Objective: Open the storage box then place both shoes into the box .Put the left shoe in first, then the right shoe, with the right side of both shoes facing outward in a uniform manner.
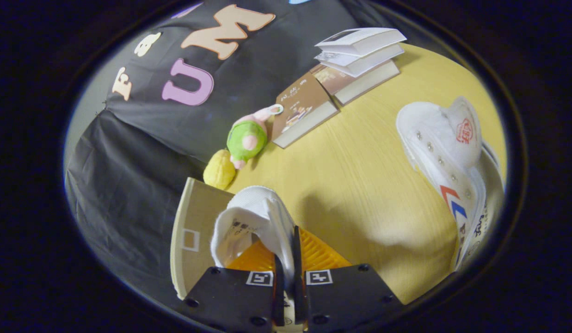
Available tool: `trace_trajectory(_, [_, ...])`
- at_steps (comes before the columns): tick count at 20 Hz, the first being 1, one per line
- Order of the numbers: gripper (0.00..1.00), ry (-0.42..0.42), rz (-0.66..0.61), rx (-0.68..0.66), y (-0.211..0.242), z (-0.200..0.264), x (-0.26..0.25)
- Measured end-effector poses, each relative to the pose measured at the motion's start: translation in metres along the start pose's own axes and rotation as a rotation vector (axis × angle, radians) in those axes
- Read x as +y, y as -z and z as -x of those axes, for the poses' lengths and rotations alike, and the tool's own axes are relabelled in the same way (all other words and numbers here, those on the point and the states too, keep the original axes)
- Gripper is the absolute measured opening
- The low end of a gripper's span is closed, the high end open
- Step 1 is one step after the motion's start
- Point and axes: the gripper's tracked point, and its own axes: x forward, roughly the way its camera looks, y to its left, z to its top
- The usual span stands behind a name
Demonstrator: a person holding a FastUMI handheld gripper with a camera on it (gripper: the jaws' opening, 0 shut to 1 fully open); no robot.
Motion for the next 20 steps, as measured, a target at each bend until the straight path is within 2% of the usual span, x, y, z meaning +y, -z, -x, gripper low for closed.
trace_trajectory(3, [0.12,-0.018,0.039,-0.037,-0.010,0.024,0.017])
trace_trajectory(10, [0.12,-0.149,0.131,-0.121,-0.033,0.077,0.102])
trace_trajectory(14, [0.12,-0.176,0.183,-0.101,-0.026,0.075,0.159])
trace_trajectory(20, [0.12,-0.202,0.241,-0.057,0.001,0.037,0.244])
